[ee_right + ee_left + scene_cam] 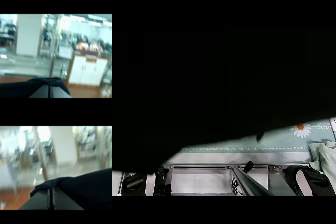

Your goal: Fold the shirts.

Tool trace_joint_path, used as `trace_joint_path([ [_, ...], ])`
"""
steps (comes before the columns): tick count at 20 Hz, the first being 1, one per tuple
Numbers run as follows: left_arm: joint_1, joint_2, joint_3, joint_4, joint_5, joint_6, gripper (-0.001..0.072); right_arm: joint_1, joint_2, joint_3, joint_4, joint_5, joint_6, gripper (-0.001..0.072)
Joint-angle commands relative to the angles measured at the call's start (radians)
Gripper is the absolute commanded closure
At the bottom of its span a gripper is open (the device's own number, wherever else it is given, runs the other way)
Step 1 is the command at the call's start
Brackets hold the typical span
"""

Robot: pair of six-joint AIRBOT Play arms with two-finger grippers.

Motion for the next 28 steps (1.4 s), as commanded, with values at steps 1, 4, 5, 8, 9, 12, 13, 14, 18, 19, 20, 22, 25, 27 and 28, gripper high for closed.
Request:
trace_joint_path([
  [1,0.004,-0.017,-0.016,0.109,-0.226,-0.040,0.0687,0.002,-0.023,0.014,-0.147,0.187,0.047,0.0687],
  [4,0.004,-0.041,-0.161,0.103,-0.312,-0.040,0.0687,0.074,-0.130,0.014,-0.189,0.359,0.057,0.0686],
  [5,0.004,-0.051,-0.222,0.085,-0.330,-0.040,0.0687,0.105,-0.183,0.014,-0.191,0.434,0.057,0.0687],
  [8,0.004,-0.086,-0.402,0.016,-0.302,-0.040,0.0687,0.167,-0.372,0.014,-0.182,0.496,0.056,0.0687],
  [9,0.004,-0.108,-0.455,0.006,-0.289,-0.031,0.0687,0.175,-0.438,0.014,-0.182,0.482,0.055,0.0686],
  [12,0.004,-0.204,-0.600,-0.003,-0.166,0.015,0.0687,0.175,-0.656,0.014,-0.127,0.391,0.067,0.0686],
  [13,0.004,-0.245,-0.631,-0.019,-0.100,0.015,0.0687,0.175,-0.723,0.014,-0.085,0.349,0.074,0.0686],
  [14,0.004,-0.298,-0.649,-0.049,-0.029,0.015,0.0687,0.175,-0.792,0.014,-0.051,0.300,0.077,0.0686],
  [18,-0.031,-0.537,-0.649,-0.269,0.184,0.133,0.0686,0.175,-0.998,0.014,-0.014,0.126,0.084,0.0686],
  [19,-0.060,-0.588,-0.649,-0.302,0.245,0.147,0.0686,0.175,-1.040,0.014,-0.014,0.088,0.084,0.0685],
  [20,-0.100,-0.641,-0.648,-0.309,0.315,0.147,0.0686,0.175,-1.075,0.014,-0.013,0.055,0.084,0.0686],
  [22,-0.178,-0.737,-0.648,-0.307,0.460,0.157,0.0687,0.175,-1.142,0.014,-0.009,-0.009,0.084,0.0686],
  [25,-0.284,-0.872,-0.647,-0.308,0.709,0.177,0.0686,0.175,-1.228,0.014,-0.009,-0.085,0.084,0.0686],
  [27,-0.342,-0.950,-0.647,-0.308,0.833,0.177,0.0686,0.175,-1.273,0.014,-0.008,-0.119,0.084,0.0686],
  [28,-0.369,-0.989,-0.647,-0.308,0.872,0.177,0.0686,0.175,-1.293,0.014,-0.008,-0.131,0.084,0.0686],
])
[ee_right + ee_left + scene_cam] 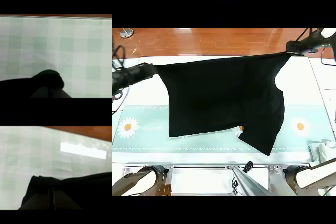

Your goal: Fold the shirts.

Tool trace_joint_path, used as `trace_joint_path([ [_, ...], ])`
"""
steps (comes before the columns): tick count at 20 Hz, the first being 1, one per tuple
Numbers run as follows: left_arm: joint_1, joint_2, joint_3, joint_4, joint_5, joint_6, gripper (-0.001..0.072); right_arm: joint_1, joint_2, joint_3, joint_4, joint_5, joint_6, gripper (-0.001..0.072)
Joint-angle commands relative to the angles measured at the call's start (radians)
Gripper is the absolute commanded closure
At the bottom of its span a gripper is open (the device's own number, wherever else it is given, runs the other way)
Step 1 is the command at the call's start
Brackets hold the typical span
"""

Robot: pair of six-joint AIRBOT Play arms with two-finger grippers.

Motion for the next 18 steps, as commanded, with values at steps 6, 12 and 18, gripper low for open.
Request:
trace_joint_path([
  [6,-0.122,-0.245,-0.001,0.019,0.195,0.013,0.0686,0.000,-0.146,0.000,0.019,-0.013,0.000,0.0686],
  [12,-0.021,-0.237,0.034,0.192,-0.257,-0.109,0.0687,0.000,-0.138,0.001,-0.008,0.280,0.002,0.0686],
  [18,-0.011,-0.278,0.033,0.286,-0.402,-0.191,0.0686,0.043,-0.141,0.000,0.061,0.433,0.003,0.0685],
])
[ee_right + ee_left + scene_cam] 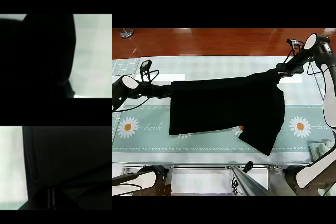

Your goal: Fold the shirts.

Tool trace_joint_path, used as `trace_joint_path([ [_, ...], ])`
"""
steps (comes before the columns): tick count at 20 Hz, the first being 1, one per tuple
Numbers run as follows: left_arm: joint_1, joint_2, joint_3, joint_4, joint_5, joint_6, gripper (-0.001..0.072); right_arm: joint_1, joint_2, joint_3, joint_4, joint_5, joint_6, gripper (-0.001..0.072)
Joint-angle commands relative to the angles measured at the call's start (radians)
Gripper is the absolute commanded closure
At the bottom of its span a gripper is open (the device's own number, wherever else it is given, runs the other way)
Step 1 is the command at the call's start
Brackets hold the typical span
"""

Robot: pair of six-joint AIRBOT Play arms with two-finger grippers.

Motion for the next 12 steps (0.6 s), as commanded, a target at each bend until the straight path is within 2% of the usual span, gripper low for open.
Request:
trace_joint_path([
  [1,-0.006,-0.021,0.002,0.040,-0.089,-0.037,0.0686,0.029,-0.003,0.000,0.023,0.092,0.003,0.0685],
  [3,-0.001,-0.018,0.003,0.037,-0.097,-0.056,0.0683,0.036,-0.003,0.000,0.023,0.090,0.003,0.0663],
  [4,0.008,-0.017,0.007,0.037,-0.119,-0.055,0.0637,0.036,-0.003,0.000,0.023,0.098,0.003,0.0518],
  [5,0.019,-0.016,0.014,0.037,-0.150,-0.055,0.0491,0.033,-0.003,0.001,0.020,0.116,-0.004,0.0373],
  [6,0.037,-0.014,0.024,0.038,-0.189,-0.055,0.0320,0.027,-0.002,0.000,0.002,0.149,-0.030,0.0300],
  [7,0.058,-0.012,0.036,0.038,-0.235,-0.054,0.0230,0.019,-0.002,0.000,-0.046,0.195,-0.061,0.0299],
  [12,0.168,0.009,0.027,0.037,-0.549,0.011,0.0224,-0.102,-0.002,0.000,-0.071,0.394,-0.058,0.0290],
])
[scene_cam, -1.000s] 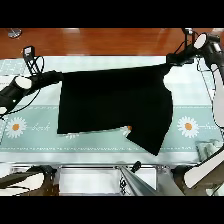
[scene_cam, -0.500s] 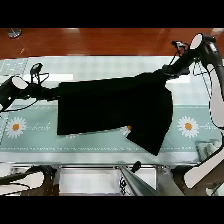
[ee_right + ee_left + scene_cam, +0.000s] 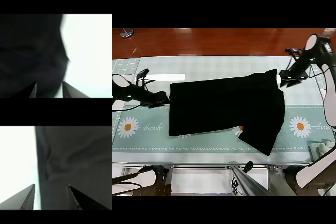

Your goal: Fold the shirts.

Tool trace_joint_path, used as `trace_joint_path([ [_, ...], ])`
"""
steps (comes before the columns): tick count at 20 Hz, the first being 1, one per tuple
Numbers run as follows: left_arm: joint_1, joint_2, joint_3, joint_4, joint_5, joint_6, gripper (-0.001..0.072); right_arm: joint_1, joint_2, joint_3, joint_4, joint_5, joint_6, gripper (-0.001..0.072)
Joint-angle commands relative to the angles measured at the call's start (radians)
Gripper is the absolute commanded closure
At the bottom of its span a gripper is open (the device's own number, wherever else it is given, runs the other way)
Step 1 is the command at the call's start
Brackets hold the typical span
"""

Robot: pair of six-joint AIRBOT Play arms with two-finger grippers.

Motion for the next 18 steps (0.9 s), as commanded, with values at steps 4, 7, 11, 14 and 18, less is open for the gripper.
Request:
trace_joint_path([
  [4,0.091,0.100,-0.230,-0.016,-0.223,0.084,0.0023,-0.138,0.040,-0.076,0.093,0.126,-0.038,0.0176],
  [7,0.137,0.164,-0.393,-0.051,-0.174,0.134,0.0023,-0.193,0.069,-0.122,0.267,0.069,-0.070,0.0150],
  [11,0.189,0.175,-0.457,-0.256,-0.084,0.233,0.0023,-0.220,0.082,-0.122,0.279,0.060,-0.071,0.0152],
  [14,0.150,0.165,-0.475,-0.366,0.029,0.239,0.0023,-0.219,0.084,-0.122,0.285,0.056,-0.071,0.0155],
  [18,0.031,0.127,-0.477,-0.388,0.110,0.220,0.0513,-0.220,0.083,-0.122,0.284,0.061,-0.071,0.0158],
])
